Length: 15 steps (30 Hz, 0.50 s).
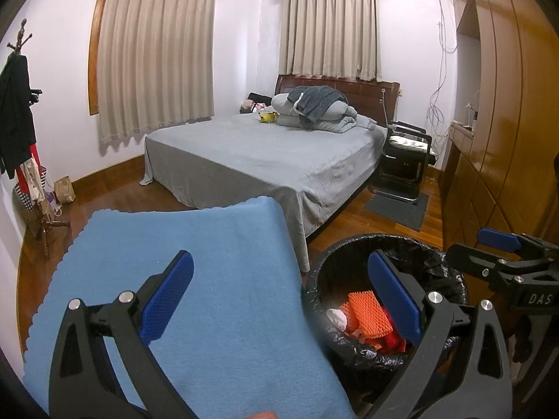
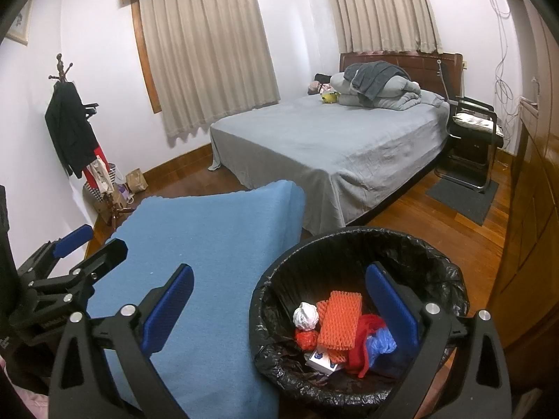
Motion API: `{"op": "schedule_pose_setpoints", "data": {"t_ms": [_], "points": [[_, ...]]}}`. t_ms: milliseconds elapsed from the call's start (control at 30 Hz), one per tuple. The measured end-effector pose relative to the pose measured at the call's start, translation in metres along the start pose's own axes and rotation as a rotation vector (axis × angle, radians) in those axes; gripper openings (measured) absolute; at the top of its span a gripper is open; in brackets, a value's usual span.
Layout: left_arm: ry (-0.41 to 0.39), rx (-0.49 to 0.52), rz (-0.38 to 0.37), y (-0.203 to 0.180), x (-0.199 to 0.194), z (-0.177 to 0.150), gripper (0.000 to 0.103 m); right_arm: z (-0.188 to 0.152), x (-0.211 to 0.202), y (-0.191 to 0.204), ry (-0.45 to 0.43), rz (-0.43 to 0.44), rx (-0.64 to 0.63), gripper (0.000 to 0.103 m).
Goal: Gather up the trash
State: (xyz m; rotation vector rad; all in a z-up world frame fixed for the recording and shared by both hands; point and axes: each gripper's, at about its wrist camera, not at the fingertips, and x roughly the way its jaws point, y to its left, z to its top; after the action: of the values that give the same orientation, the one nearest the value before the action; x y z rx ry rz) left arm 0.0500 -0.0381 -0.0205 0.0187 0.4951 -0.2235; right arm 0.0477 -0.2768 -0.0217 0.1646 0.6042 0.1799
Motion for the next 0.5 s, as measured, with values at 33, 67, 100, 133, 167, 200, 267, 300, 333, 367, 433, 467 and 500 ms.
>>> {"op": "schedule_pose_setpoints", "data": {"t_ms": [33, 67, 100, 133, 167, 200, 267, 300, 333, 367, 433, 467, 500], "points": [[0.000, 0.000, 0.001, -0.0002, 0.0002, -0.0003, 0.097, -0.0001, -0.0003, 0.0003, -0.001, 0.000, 0.000, 0.097], [0.000, -0.001, 0.000, -0.0003, 0.0003, -0.0004, 0.097, -0.0001, -0.0005, 0.0003, -0.002, 0.000, 0.000, 0.097], [0.000, -0.001, 0.000, -0.0001, 0.0002, -0.0003, 0.097, 0.0000, -0.0002, 0.0005, -0.002, -0.001, 0.000, 0.097], [0.000, -0.002, 0.000, -0.0004, 0.0002, -0.0005, 0.097, -0.0001, -0.0002, 0.0005, -0.002, 0.000, 0.000, 0.097], [0.000, -0.001, 0.000, -0.0004, 0.0001, -0.0005, 0.097, -0.0003, -0.0002, 0.0005, -0.002, -0.001, -0.001, 0.097], [0.000, 0.000, 0.001, -0.0006, 0.0002, -0.0004, 0.097, -0.0005, -0.0001, 0.0006, -0.002, -0.001, -0.001, 0.097], [0.000, -0.001, 0.001, -0.0004, 0.0002, -0.0007, 0.097, -0.0003, -0.0002, 0.0007, -0.002, -0.001, 0.000, 0.097], [0.000, -0.001, 0.000, -0.0004, 0.0003, -0.0010, 0.097, -0.0004, -0.0003, 0.0008, -0.001, -0.001, -0.001, 0.097], [0.000, 0.000, 0.001, -0.0005, 0.0004, -0.0010, 0.097, -0.0003, -0.0003, 0.0007, -0.002, -0.001, 0.000, 0.097], [0.001, 0.000, 0.002, -0.0006, 0.0002, -0.0010, 0.097, -0.0002, -0.0004, 0.0008, -0.003, 0.000, 0.000, 0.097], [0.000, -0.001, 0.001, -0.0005, 0.0003, -0.0011, 0.097, -0.0002, -0.0002, 0.0009, -0.003, -0.001, -0.001, 0.097], [0.000, -0.001, 0.000, -0.0005, 0.0003, -0.0012, 0.097, -0.0002, -0.0002, 0.0008, -0.003, -0.001, -0.001, 0.097], [-0.001, 0.000, 0.001, -0.0005, 0.0003, -0.0012, 0.097, -0.0004, -0.0001, 0.0008, -0.003, -0.001, -0.001, 0.097]]}}
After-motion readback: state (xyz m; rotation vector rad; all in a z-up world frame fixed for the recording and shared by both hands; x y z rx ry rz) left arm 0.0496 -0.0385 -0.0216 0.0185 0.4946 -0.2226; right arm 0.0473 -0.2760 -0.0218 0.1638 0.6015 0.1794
